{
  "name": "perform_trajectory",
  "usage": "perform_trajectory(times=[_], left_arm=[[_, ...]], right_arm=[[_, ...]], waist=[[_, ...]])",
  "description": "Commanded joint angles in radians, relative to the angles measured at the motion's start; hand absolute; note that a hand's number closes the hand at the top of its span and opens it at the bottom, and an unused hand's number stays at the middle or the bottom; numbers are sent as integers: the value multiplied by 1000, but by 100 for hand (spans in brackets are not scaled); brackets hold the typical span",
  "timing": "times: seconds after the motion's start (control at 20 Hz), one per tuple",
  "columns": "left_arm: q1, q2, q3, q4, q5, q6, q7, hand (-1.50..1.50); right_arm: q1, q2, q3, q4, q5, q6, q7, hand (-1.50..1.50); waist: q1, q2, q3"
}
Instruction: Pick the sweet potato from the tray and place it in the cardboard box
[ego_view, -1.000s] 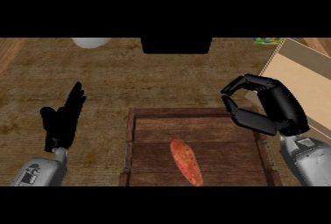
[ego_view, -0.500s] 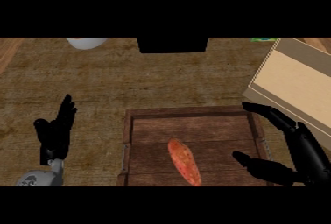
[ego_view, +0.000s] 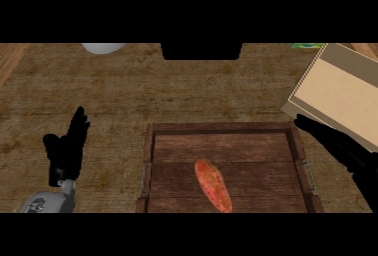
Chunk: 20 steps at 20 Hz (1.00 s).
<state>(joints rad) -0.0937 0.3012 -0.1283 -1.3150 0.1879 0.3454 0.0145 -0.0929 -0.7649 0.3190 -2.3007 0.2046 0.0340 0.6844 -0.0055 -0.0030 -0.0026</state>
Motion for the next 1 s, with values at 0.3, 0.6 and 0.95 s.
perform_trajectory(times=[0.3,0.6,0.95], left_arm=[[21,-17,18,-8,0,-44,-31,0],[-17,-11,19,-5,-22,-33,12,0],[-22,-19,44,33,-13,-58,-11,0]], right_arm=[[-320,104,150,57,-75,230,421,-150],[-367,152,273,47,-84,258,615,-150],[-447,282,352,132,-66,236,712,-150]], waist=[[24,3,1],[15,0,0],[12,1,0]])
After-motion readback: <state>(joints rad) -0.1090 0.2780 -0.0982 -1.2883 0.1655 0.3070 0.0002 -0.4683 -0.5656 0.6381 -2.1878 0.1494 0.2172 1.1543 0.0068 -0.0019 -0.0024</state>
